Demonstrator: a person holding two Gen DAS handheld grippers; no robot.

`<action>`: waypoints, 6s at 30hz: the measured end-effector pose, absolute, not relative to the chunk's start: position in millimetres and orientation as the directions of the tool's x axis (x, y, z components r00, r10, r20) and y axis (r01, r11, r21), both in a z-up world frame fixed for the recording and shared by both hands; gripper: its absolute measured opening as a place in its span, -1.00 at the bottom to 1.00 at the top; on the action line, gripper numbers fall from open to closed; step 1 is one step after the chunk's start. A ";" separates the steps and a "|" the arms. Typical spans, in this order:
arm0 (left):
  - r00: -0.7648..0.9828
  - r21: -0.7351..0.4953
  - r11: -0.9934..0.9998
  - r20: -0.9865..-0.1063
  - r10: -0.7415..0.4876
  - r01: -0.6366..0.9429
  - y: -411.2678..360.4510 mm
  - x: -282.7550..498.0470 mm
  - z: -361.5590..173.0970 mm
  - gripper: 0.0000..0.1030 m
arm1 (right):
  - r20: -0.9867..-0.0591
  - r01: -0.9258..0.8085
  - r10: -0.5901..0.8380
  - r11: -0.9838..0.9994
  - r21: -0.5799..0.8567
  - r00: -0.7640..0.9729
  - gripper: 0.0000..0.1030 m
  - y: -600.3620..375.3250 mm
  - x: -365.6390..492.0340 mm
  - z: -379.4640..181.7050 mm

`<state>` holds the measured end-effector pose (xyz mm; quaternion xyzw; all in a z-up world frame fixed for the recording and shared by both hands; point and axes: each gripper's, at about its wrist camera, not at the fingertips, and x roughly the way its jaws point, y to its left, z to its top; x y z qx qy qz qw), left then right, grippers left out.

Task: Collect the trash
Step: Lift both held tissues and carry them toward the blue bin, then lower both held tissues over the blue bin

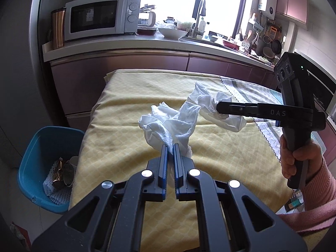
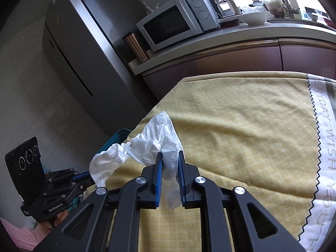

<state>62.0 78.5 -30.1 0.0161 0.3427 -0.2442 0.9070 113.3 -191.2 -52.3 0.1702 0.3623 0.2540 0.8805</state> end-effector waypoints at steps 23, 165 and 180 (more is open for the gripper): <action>0.694 -0.137 0.915 -0.611 -0.380 0.381 123.5 50.0 -24.7 -0.89 | -0.544 -0.374 0.616 0.783 0.497 0.569 -0.75 -149.0 109.9 -54.4; 0.786 -0.148 0.985 -0.596 -0.164 0.093 221.4 42.7 -22.5 -0.89 | -0.551 -0.532 0.718 0.691 0.489 0.426 -0.75 -27.0 145.8 -43.3; 0.785 -0.146 0.987 -0.602 -0.144 0.069 222.7 42.0 -22.7 -0.89 | -0.559 -0.532 0.716 0.692 0.488 0.418 -0.75 -18.2 149.1 -42.8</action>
